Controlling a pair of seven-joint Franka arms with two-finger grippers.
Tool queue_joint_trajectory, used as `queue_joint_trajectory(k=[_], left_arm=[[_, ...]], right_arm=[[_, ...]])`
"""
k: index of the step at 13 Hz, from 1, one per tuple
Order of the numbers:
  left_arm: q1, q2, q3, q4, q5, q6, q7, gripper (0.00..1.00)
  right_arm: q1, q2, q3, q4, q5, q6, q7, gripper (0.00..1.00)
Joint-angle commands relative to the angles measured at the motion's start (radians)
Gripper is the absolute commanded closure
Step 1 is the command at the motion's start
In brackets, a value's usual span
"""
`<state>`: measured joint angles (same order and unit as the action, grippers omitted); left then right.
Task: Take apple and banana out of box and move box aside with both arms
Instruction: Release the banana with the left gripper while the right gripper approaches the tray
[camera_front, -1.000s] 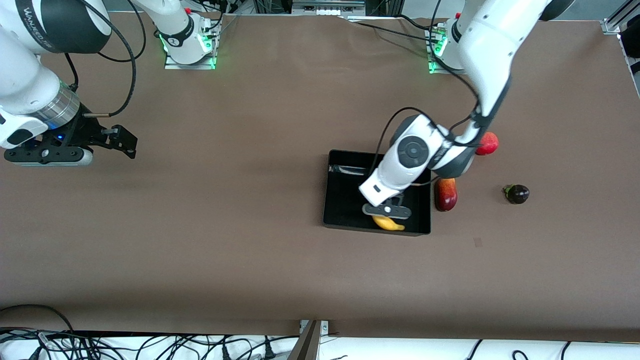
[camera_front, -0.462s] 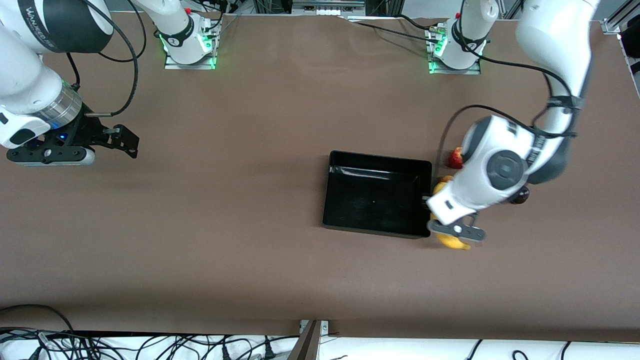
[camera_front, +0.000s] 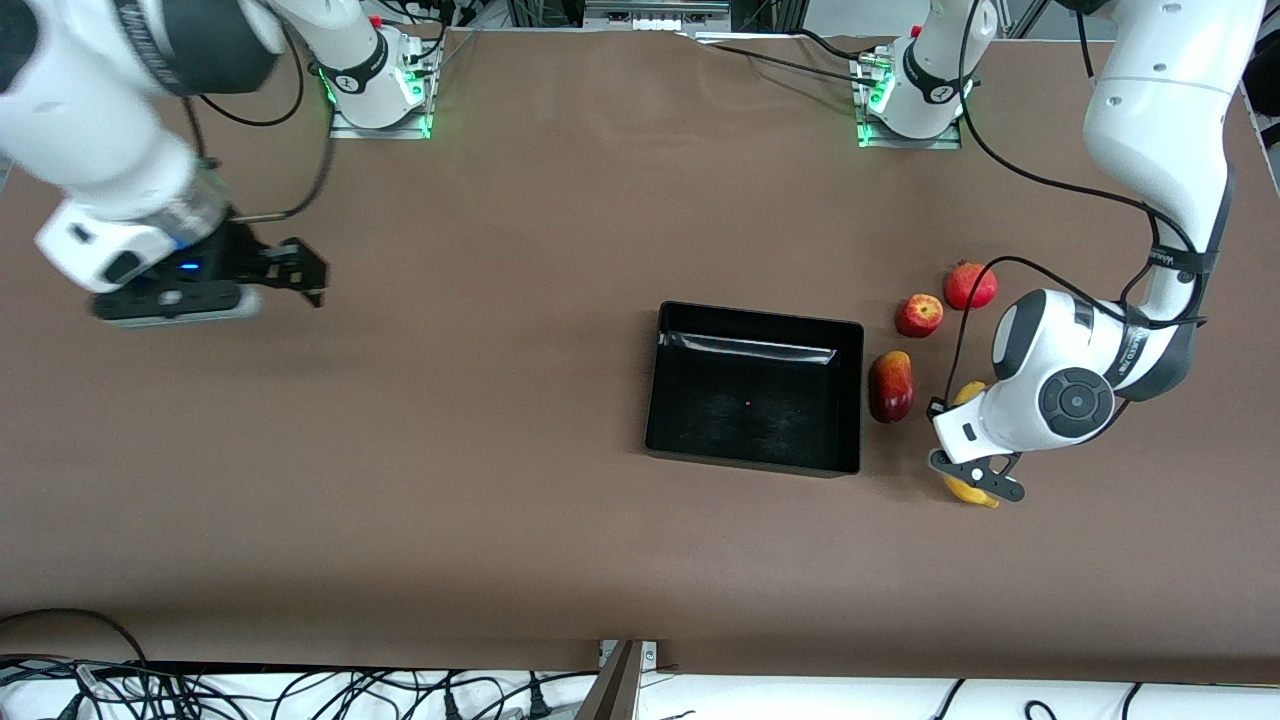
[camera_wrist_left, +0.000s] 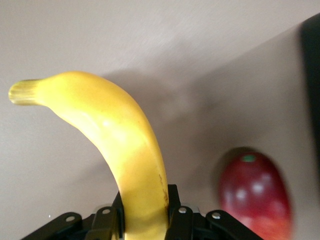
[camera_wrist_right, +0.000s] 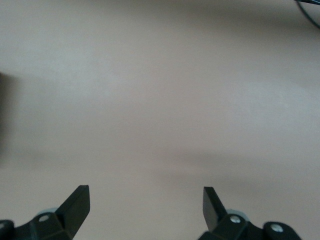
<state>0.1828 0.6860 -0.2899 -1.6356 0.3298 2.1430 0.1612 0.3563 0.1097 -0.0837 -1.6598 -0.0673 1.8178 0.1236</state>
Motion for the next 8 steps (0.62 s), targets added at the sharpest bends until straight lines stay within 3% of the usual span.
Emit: queue_joint_trajectory(k=[1, 2, 5, 8], left_arm=[[0.053, -0.031, -0.014, -0.121, 0.046, 0.142, 0.024, 0.56], [0.061, -0.029, -0.014, -0.122, 0.057, 0.158, 0.041, 0.02], [0.076, -0.052, -0.029, -0.106, 0.055, 0.153, 0.041, 0.00], [0.072, -0.156, -0.069, -0.092, 0.035, 0.088, 0.026, 0.00]], right_arm=[[0.023, 0.088, -0.001, 0.021, -0.019, 0.004, -0.018, 0.00], [0.045, 0.088, -0.001, 0.023, -0.016, 0.008, -0.018, 0.00], [0.108, 0.140, -0.001, 0.061, 0.082, 0.009, 0.072, 0.00], [0.180, 0.255, -0.001, 0.150, 0.199, 0.024, 0.301, 0.00]])
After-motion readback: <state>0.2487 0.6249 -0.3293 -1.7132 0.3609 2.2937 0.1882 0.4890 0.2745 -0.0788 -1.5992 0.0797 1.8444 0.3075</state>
